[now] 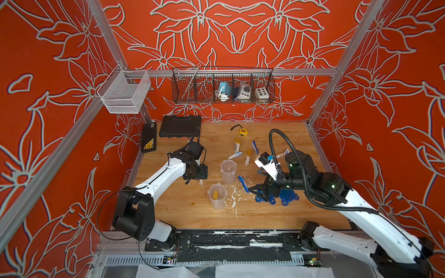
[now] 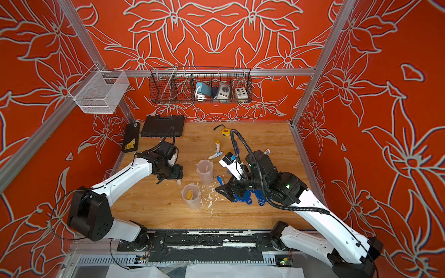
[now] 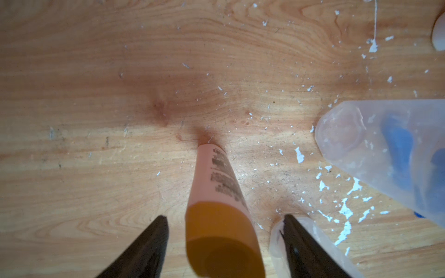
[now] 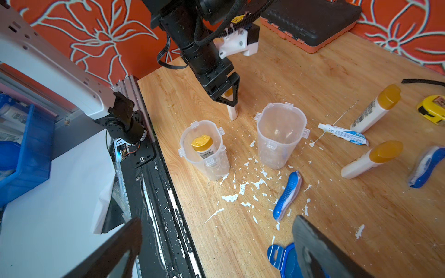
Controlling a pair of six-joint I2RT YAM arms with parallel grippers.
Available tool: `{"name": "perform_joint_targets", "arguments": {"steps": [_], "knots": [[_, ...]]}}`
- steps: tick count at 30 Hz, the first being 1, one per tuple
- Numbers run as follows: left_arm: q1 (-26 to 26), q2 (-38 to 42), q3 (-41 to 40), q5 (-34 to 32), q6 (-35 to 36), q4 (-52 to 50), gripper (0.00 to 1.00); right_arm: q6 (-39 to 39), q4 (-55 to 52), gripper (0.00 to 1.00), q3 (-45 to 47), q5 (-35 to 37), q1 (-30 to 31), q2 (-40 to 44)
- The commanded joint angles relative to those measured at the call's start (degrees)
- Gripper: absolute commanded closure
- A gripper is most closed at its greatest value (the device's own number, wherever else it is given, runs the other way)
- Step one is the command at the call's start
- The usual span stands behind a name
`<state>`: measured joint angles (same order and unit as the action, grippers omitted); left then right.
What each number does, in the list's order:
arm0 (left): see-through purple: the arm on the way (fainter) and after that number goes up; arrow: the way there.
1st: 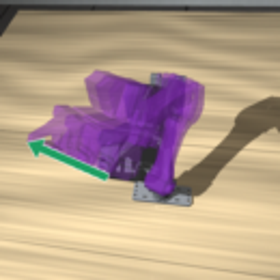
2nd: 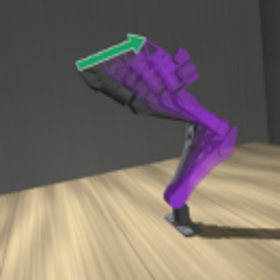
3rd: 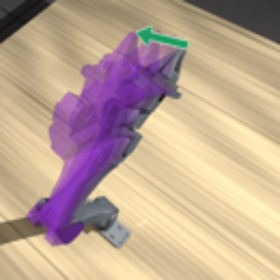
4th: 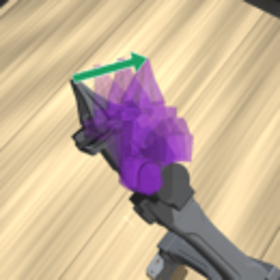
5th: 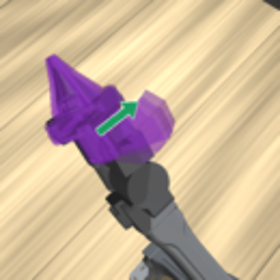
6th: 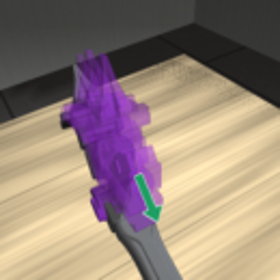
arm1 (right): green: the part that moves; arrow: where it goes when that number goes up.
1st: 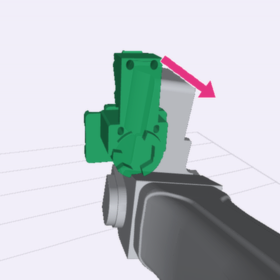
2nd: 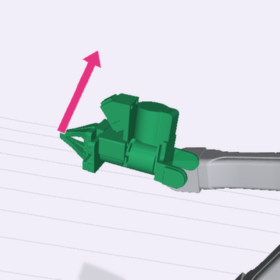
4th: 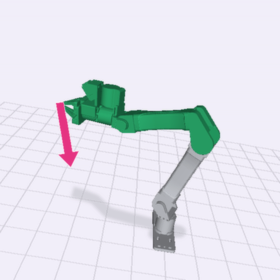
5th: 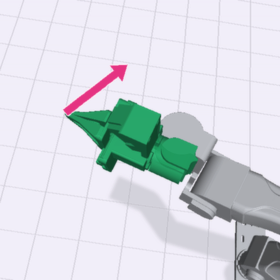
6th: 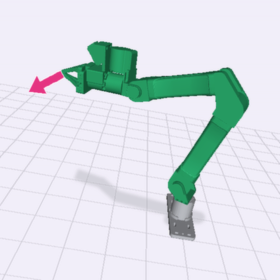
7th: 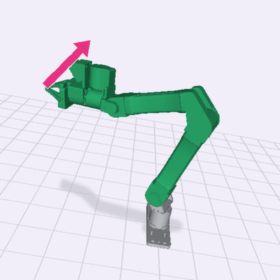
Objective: Pack away toiletry kits
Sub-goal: Pick up the toiletry item from the center of the board.
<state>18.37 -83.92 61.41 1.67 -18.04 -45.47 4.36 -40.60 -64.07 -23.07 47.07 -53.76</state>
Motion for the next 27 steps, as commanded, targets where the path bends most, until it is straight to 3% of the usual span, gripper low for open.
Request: {"name": "perform_joint_targets", "arguments": {"steps": [1, 15, 27], "knots": [[-0.09, -1.67, 0.88, -0.9, 0.26, 1.26, 0.28, -0.14, 1.71, 0.02, 0.53, 2.28, 0.48, 0.83], [-0.09, -3.67, 1.69, -2.18, 0.61, 0.84, 0.57, -1.37, 0.6, 0.03, -0.85, 3.47, 0.5, 0.56], [0.13, 0.08, 5.37, -3.58, 1.59, -4.7, 1.0, -1.77, -1.34, 0.04, -2.69, 6.09, 0.48, 0.14]]}}
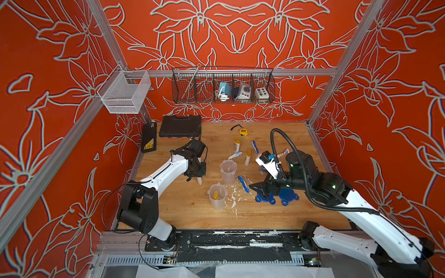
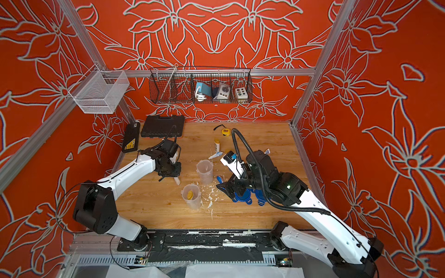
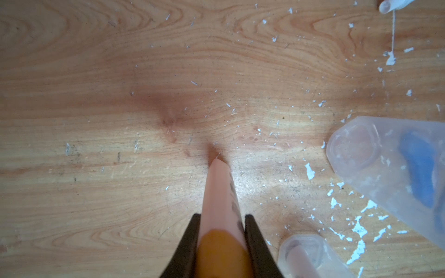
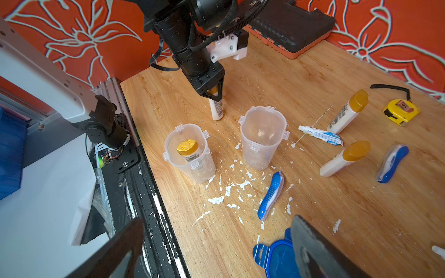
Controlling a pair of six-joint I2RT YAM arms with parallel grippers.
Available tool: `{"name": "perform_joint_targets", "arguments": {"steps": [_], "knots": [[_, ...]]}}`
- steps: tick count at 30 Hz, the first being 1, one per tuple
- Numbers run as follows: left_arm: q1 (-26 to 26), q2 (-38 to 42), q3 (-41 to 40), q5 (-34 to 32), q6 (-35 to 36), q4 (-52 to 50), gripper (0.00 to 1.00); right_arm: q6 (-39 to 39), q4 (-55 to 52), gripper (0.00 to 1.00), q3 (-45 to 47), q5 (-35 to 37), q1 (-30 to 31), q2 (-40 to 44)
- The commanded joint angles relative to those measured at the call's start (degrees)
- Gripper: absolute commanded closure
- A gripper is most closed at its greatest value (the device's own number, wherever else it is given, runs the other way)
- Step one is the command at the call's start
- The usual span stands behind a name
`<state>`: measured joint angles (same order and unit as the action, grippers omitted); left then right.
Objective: Pack away toiletry kits
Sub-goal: Pick up the toiletry item from the center of the board, then place the toiletry item into the container.
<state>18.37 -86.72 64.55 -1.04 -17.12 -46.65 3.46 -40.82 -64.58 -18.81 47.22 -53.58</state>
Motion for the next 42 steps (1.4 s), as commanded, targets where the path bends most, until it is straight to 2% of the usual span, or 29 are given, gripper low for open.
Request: {"name": "perform_joint_targets", "arguments": {"steps": [1, 5, 11, 16, 19, 22, 32, 42], "knots": [[0.32, 4.02, 3.22, -1.2, 0.69, -4.8, 1.0, -0.55, -1.72, 0.04, -2.46, 2.09, 0.33, -0.29], [2.97, 9.11, 10.21, -2.68, 1.11, -12.72, 1.0, 1.28, -2.64, 0.04, -2.12, 4.22, 0.33, -0.17], [14.7, 16.51, 18.71, -0.34, -1.69, -20.44, 1.0, 4.58, -2.91, 0.03, -0.64, 8.03, 0.33, -0.2], [22.76, 21.08, 19.52, 5.78, -7.29, -20.92, 1.0, 5.0, -3.39, 0.02, -1.39, 10.79, 0.33, -1.49], [26.04, 22.42, 17.0, 6.31, -9.18, -20.7, 1.0, 5.31, -3.45, 0.03, -1.61, 11.77, 0.33, -1.75], [27.88, 22.6, 13.42, 5.78, -9.38, -19.27, 1.0, 5.59, -3.61, 0.03, -1.17, 12.41, 0.33, -1.27], [29.17, 21.07, 8.76, 5.93, -11.17, -12.9, 1.0, 6.26, -6.76, 0.02, 0.04, 15.76, 0.33, 0.59], [31.51, 18.51, 4.18, -1.08, -12.23, -10.4, 1.0, 5.5, -7.75, 0.05, 2.81, 17.82, 0.37, -2.16]]}}
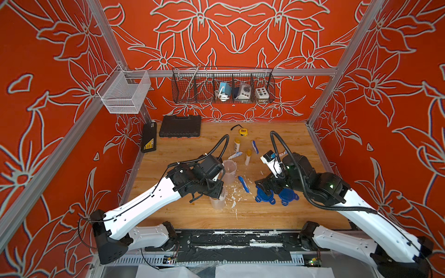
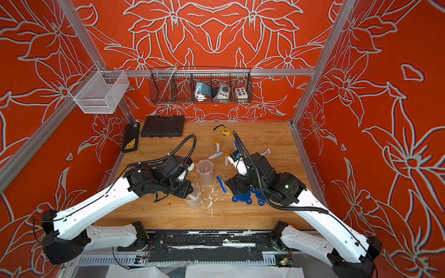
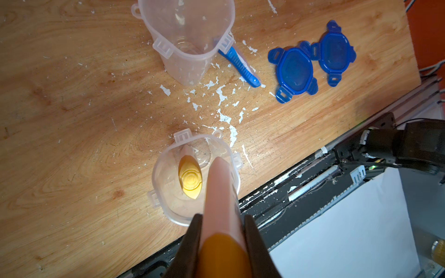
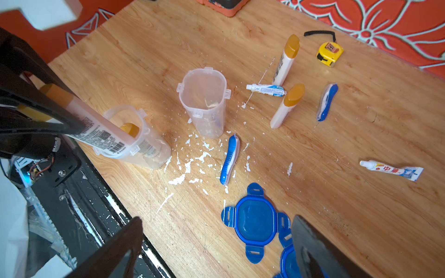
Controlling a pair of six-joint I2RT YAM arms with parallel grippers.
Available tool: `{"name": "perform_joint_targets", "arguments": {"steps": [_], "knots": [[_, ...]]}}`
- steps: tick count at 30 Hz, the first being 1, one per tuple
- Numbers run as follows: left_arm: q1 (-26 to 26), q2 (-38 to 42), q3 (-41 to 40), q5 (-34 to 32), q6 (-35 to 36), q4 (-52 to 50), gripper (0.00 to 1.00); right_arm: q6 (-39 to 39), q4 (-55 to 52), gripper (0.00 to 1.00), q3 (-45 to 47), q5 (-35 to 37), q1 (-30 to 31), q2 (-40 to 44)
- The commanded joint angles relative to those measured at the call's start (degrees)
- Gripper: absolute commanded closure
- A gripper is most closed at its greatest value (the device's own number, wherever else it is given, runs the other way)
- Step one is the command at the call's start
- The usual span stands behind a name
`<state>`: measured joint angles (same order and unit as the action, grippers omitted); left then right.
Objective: Pack away toiletry kits
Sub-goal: Place the toiletry item into the container.
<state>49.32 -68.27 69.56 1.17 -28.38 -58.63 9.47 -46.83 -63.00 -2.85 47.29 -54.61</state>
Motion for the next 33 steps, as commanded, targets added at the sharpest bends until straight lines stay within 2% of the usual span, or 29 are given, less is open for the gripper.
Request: {"name": "perform_joint_targets", "arguments": {"steps": [1, 6, 13, 22, 26, 30, 33], "knots": [[0.68, -0.07, -1.52, -3.73, -1.04, 1.91, 1.0, -0.83, -1.5, 0.05, 1.94, 2.14, 0.26, -1.34], [1.34, -0.07, -4.36, -4.15, -1.49, 3.93, 0.94, -1.25, 3.26, 0.06, 7.72, 1.48, 0.26, -0.5], [1.74, 0.23, -6.25, -2.84, -2.26, 5.93, 0.78, 0.47, 10.15, 0.08, 14.65, -0.19, 0.27, -2.34], [2.01, 0.31, -7.16, -1.97, -3.19, 5.14, 0.58, 2.12, 18.36, 0.14, 19.2, -0.17, 0.18, -7.34], [2.01, 1.14, -6.41, -1.54, -4.27, 4.15, 0.52, 2.39, 21.07, 0.15, 19.32, 0.33, 0.17, -10.89], [2.01, 1.91, -3.77, -0.61, -5.38, 2.34, 0.38, 3.09, 24.94, 0.16, 20.56, 0.14, 0.09, -14.22], [2.01, 2.03, -1.63, 0.22, -6.42, 0.37, 0.33, 5.36, 28.95, 0.16, 22.29, -1.27, -0.72, -17.26]]}}
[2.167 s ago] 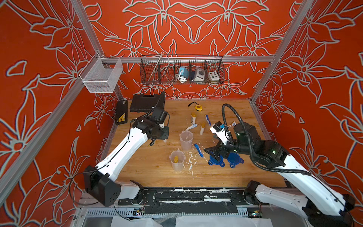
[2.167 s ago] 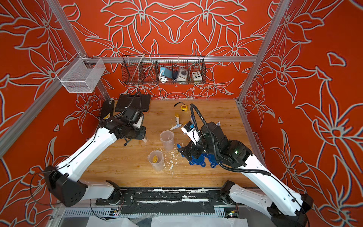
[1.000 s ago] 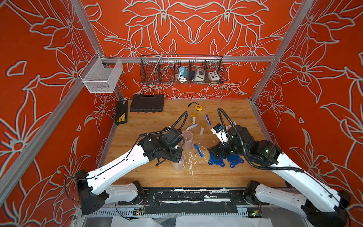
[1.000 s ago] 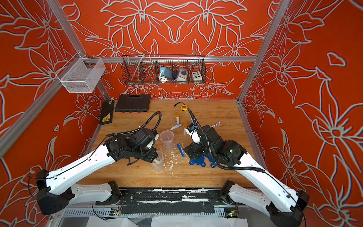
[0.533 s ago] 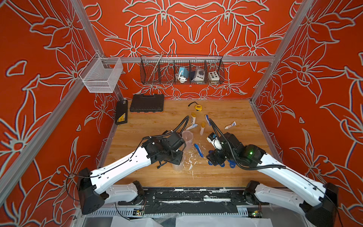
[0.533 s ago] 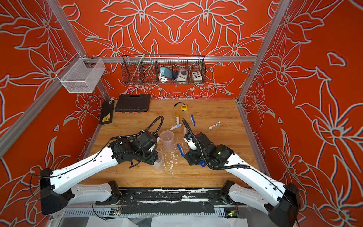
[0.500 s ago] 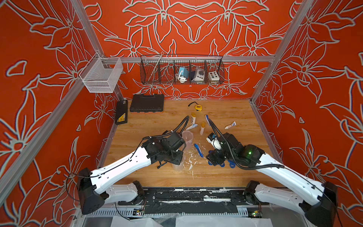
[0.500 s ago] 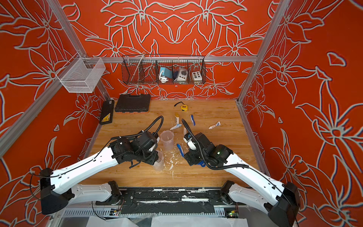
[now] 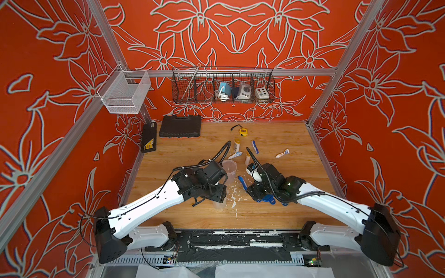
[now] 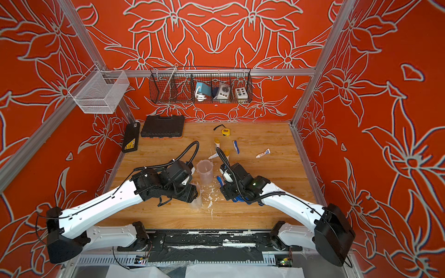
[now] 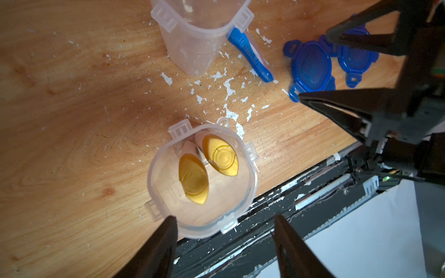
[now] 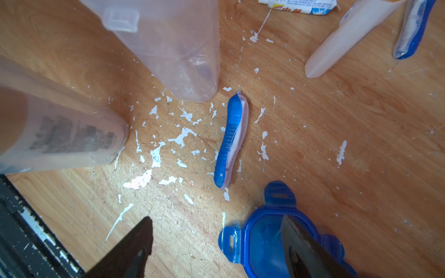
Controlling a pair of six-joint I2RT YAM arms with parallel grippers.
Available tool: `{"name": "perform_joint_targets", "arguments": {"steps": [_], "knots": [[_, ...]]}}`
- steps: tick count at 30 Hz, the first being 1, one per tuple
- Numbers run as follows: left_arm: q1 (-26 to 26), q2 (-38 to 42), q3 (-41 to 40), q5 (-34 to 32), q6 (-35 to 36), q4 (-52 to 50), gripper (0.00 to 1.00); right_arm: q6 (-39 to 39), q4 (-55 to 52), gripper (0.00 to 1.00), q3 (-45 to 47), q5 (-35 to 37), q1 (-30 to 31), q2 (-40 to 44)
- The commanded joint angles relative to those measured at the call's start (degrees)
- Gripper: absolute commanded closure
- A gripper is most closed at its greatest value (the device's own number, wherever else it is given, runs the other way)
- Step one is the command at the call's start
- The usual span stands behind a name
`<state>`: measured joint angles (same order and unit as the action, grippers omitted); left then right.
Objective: Pack away toiletry kits
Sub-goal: Place the toiletry item into the container, then pick up the toiletry item from the center of the board.
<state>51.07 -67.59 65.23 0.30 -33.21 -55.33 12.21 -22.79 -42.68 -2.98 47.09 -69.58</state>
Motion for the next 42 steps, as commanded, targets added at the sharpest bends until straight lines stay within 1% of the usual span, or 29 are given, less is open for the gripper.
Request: {"name": "perform_joint_targets", "arguments": {"steps": [1, 3, 7, 12, 18, 23, 27, 32, 36, 39, 42], "knots": [[0.26, 1.44, 3.44, 1.43, -1.96, -3.42, 0.31, 3.26, 6.3, 0.17, 2.52, -1.52, -0.68, -3.2], [0.26, 2.08, 5.15, 2.3, -3.19, -4.16, 0.27, 3.95, 8.58, 0.18, 3.18, -1.82, -0.82, -5.35], [0.26, 3.44, 7.25, 3.68, -5.72, -4.68, 0.24, 4.32, 12.35, 0.23, 3.47, -1.81, -1.17, -9.68], [0.26, 6.14, 7.54, 3.01, -8.83, -5.65, 0.22, 3.91, 15.0, 0.3, 2.17, -1.18, -1.48, -15.44], [0.26, 9.3, 9.95, -2.37, -9.51, -7.37, 0.22, 4.18, 16.21, 0.43, 2.38, 0.31, -1.56, -18.77], [0.18, 8.8, 12.73, -5.35, -9.1, -8.9, 0.22, 3.88, 16.95, 0.5, 2.03, 0.28, -1.65, -20.94], [0.17, 8.44, 13.78, -6.39, -8.98, -9.31, 0.22, 3.54, 16.64, 0.63, 1.63, 0.02, -1.65, -21.41], [0.07, 7.18, 13.71, -5.69, -8.24, -8.96, 0.22, 3.56, 16.14, 0.74, 2.33, -0.73, -2.56, -20.43], [0.08, 6.51, 13.52, -5.13, -7.23, -7.57, 0.22, 3.74, 15.63, 0.79, 2.64, -1.27, -3.3, -18.84], [0.13, 6.2, 13.43, -4.46, -6.79, -6.69, 0.22, 2.87, 14.79, 0.8, 2.76, -1.56, -3.52, -16.78], [0.08, 5.64, 13.19, -1.81, -5.98, -5.49, 0.22, 2.48, 13.27, 0.83, 3.03, -2.29, -3.9, -13.26]]}}
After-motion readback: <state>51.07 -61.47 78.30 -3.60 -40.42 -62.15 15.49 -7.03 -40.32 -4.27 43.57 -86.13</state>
